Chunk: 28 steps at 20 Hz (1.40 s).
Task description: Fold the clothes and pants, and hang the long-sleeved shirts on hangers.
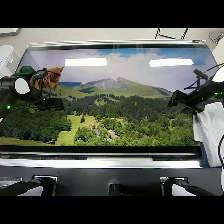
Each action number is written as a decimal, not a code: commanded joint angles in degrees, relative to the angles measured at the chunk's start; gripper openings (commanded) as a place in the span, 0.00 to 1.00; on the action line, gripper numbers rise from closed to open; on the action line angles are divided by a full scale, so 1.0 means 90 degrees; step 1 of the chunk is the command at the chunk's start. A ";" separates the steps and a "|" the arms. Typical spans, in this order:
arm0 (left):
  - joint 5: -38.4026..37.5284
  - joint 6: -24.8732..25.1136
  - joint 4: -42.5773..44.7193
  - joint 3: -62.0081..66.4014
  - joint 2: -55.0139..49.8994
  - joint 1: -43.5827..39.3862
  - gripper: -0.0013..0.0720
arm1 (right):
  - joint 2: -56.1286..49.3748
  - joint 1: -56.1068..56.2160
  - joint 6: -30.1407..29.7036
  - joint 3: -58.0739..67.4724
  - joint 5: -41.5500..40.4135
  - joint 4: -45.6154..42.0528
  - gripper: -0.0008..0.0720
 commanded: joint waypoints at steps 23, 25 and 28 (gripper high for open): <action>0.4456 -0.0005 -0.0061 -0.0005 -0.0641 -0.0061 0.99 | -0.0022 0.0005 -0.0401 -0.0002 -0.3252 -0.0204 0.96; 0.5899 -0.0697 -0.0051 0.0131 -0.1081 0.0192 0.99 | -0.0036 0.0005 -0.0573 -0.0002 -0.3534 -0.0221 0.96; 0.5178 -0.2565 -0.0636 0.1515 -0.2317 0.1430 0.99 | -0.0097 0.0005 -0.0578 -0.0002 -0.3449 -0.0223 0.94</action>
